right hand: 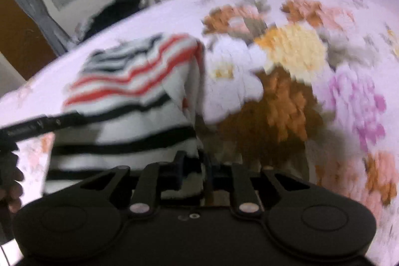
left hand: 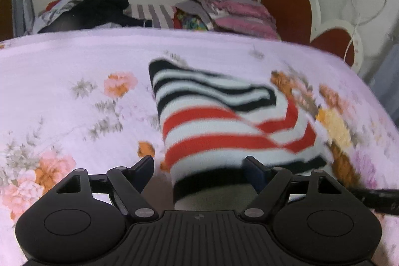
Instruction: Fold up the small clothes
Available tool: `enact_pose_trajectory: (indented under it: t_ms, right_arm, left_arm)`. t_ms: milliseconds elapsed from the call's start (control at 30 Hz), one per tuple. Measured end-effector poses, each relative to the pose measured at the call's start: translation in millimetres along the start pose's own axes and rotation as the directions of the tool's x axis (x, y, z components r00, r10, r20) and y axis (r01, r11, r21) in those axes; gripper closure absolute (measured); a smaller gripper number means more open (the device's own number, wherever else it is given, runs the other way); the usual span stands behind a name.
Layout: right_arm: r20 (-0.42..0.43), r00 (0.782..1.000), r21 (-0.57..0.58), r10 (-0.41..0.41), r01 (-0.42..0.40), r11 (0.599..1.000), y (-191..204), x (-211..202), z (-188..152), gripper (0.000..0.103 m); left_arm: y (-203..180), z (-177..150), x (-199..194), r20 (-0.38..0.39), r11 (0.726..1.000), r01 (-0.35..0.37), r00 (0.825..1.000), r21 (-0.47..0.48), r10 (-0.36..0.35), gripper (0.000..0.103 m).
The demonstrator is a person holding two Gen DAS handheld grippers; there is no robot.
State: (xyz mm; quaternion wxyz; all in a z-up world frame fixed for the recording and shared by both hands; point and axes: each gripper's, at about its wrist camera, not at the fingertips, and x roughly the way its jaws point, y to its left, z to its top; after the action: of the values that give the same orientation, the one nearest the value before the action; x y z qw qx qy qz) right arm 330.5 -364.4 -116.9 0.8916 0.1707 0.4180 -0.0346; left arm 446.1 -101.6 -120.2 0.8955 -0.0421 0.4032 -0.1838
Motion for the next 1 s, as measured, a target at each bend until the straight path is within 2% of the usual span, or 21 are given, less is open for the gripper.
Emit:
enact_pose_trajectory:
  t_ms: [67, 267, 433, 533, 600, 667, 833, 867, 933, 1000]
  right_arm:
    - [0.045, 0.998, 0.006, 0.038, -0.038, 0.999, -2, -1, 16, 0.064]
    - [0.054, 0.995, 0.091, 0.083, -0.088, 0.992, -12, 48, 61, 0.057]
    - [0.027, 0.991, 0.157, 0.13, -0.133, 0.979, -17, 93, 85, 0.059]
    - [-0.008, 0.991, 0.164, 0.133, -0.13, 0.978, -16, 114, 88, 0.073]
    - [0.016, 0.991, 0.137, 0.133, -0.134, 0.981, -11, 113, 87, 0.089]
    - [0.069, 0.995, 0.08, 0.077, -0.083, 0.993, -4, 106, 84, 0.093]
    - [0.043, 0.996, 0.131, 0.082, -0.087, 0.987, -18, 118, 78, 0.093]
    - [0.044, 0.996, 0.124, 0.081, -0.086, 0.989, -18, 114, 78, 0.09]
    - [0.061, 0.996, 0.115, 0.062, -0.068, 0.991, -16, 104, 80, 0.077]
    - [0.078, 0.995, 0.091, 0.066, -0.073, 0.993, -14, 91, 79, 0.077]
  left_arm:
    - [-2, 8, 1, 0.01, 1.0, -0.005, 1.0, -0.005, 0.005, 0.025]
    - [1, 27, 35, -0.002, 0.998, -0.04, 0.999, -0.048, 0.04, 0.025]
    - [7, 34, 63, -0.028, 0.995, -0.033, 0.999, -0.097, 0.03, 0.025]
    - [6, 31, 74, -0.035, 0.995, -0.041, 0.999, -0.089, 0.038, 0.025]
    - [5, 29, 78, -0.026, 0.996, -0.051, 0.998, -0.071, 0.05, 0.025]
    - [6, 27, 79, -0.02, 0.997, -0.049, 0.999, -0.062, 0.048, 0.025]
    - [9, 29, 82, -0.037, 0.997, -0.047, 0.998, -0.064, 0.044, 0.025]
    - [8, 31, 81, -0.04, 0.997, -0.049, 0.998, -0.061, 0.047, 0.025]
    - [7, 32, 77, -0.043, 0.997, -0.058, 0.998, -0.055, 0.056, 0.025]
    - [5, 33, 70, -0.046, 0.997, -0.06, 0.997, -0.052, 0.058, 0.025]
